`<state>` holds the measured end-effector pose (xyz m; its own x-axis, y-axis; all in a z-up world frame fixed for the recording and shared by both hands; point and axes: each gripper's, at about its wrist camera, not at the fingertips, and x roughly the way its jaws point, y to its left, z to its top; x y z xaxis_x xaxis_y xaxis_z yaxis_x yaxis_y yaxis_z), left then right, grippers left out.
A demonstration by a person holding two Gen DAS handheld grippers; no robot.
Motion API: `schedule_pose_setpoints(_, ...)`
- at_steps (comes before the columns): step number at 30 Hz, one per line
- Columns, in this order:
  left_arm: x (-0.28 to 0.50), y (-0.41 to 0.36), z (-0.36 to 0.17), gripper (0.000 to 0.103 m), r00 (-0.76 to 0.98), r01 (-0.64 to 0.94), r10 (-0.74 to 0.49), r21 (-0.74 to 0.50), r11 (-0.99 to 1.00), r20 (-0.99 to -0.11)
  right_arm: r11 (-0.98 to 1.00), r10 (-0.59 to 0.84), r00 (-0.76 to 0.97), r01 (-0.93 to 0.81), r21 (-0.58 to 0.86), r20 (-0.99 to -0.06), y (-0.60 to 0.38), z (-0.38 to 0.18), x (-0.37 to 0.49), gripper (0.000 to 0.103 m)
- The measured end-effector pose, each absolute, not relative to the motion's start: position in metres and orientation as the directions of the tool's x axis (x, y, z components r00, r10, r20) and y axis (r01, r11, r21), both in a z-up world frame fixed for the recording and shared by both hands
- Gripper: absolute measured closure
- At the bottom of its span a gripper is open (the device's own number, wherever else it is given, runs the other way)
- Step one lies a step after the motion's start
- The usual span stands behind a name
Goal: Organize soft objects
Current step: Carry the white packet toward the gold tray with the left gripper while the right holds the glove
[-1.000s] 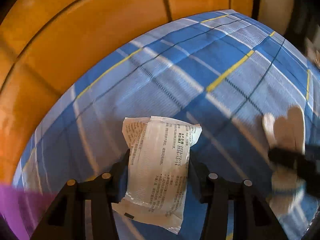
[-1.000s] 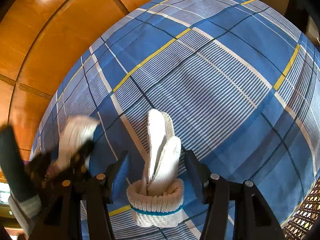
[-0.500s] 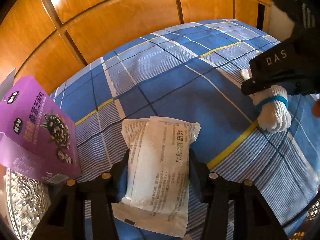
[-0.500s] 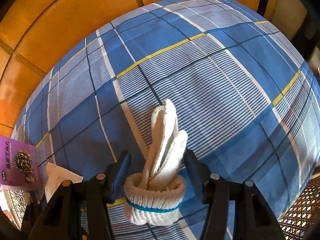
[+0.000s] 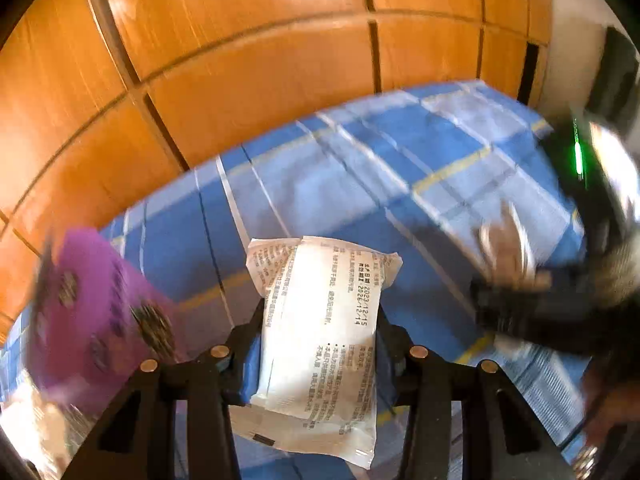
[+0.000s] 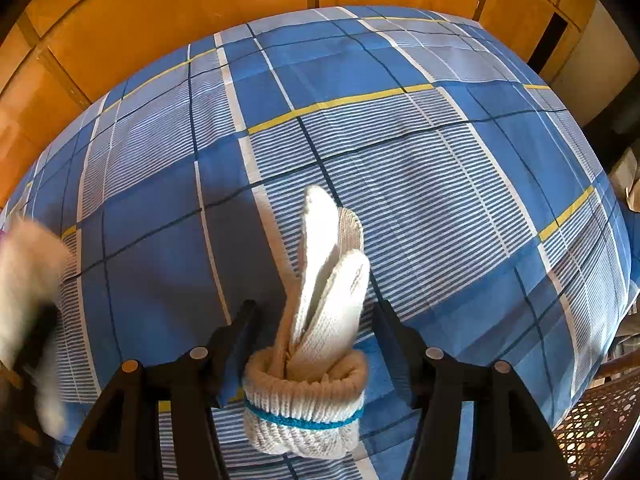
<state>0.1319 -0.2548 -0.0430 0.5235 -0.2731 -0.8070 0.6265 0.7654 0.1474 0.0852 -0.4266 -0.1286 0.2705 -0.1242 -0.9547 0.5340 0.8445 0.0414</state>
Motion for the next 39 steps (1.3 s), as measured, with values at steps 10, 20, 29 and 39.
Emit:
schedule_pose_setpoints(10, 0.215, -0.231, 0.062, 0.057, 0.643, 0.488, -0.252, 0.133, 0.863, -0.723, 0.861, -0.139, 0.273, 0.508, 0.02, -0.952, -0.413, -0.127, 0.087, 0.043)
schedule_pose_setpoints(20, 0.249, -0.095, 0.089, 0.057, 0.727, 0.264, -0.113, 0.124, 0.957, -0.677, 0.857, -0.129, 0.265, 0.514, 0.027, -0.956, -0.412, -0.128, 0.094, 0.04)
schedule_pose_setpoints(29, 0.201, 0.029, 0.07, 0.057, 0.763, 0.104, -0.027, 0.081, 0.991, -0.645, 0.878, -0.167, 0.265, 0.478, -0.022, -0.95, -0.4, -0.128, 0.099, 0.04)
schedule_pose_setpoints(39, 0.13, 0.092, 0.048, 0.057, 0.797, 0.031, 0.016, 0.067, 0.997, -0.603, 0.895, -0.218, 0.265, 0.438, -0.084, -0.939, -0.379, -0.132, 0.097, 0.043)
